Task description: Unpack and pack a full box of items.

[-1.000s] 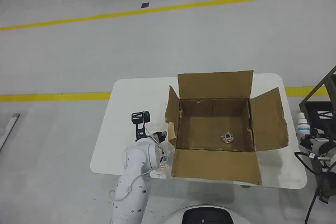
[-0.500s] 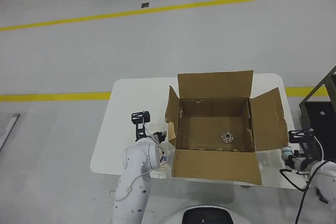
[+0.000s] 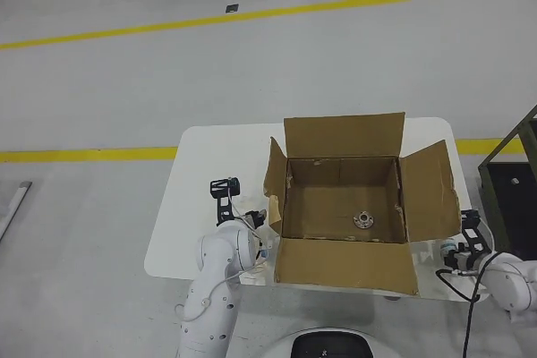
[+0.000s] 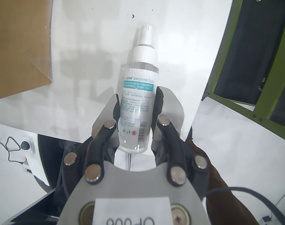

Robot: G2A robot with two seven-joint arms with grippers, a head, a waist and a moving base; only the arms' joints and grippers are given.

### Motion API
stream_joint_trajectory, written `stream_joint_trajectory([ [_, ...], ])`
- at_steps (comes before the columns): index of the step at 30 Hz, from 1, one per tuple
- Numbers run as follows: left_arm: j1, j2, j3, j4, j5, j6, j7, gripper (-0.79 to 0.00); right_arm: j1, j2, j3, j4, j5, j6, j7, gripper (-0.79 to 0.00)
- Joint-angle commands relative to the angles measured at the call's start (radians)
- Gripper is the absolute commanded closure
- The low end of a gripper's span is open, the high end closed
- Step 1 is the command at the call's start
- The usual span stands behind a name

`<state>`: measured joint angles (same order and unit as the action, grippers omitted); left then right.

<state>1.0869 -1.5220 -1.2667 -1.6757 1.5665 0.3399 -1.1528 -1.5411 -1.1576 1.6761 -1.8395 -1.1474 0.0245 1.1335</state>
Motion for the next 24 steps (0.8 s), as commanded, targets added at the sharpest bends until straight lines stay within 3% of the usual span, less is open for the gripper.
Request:
stream_joint_trajectory([
  [1,0.000,0.000,0.000,0.000,0.000,0.000,0.000,-0.785,0.004,0.001,-0.001,0.006,-0.002,0.000,0.004,-0.326],
  [10,0.000,0.000,0.000,0.000,0.000,0.000,0.000,-0.785,0.008,0.005,0.018,-0.027,0.005,0.009,0.007,-0.369],
  [16,0.000,0.000,0.000,0.000,0.000,0.000,0.000,-0.785,-0.034,0.010,0.141,-0.198,-0.012,0.078,-0.048,-0.376],
  [18,0.000,0.000,0.000,0.000,0.000,0.000,0.000,-0.785,-0.057,0.009,0.182,-0.251,-0.011,0.104,-0.072,-0.326],
  [21,0.000,0.000,0.000,0.000,0.000,0.000,0.000,-0.785,-0.075,0.006,0.230,-0.325,0.036,0.123,-0.130,0.000],
  [24,0.000,0.000,0.000,0.000,0.000,0.000,0.000,-0.785,-0.076,0.007,0.254,-0.400,0.042,0.098,-0.173,0.000],
])
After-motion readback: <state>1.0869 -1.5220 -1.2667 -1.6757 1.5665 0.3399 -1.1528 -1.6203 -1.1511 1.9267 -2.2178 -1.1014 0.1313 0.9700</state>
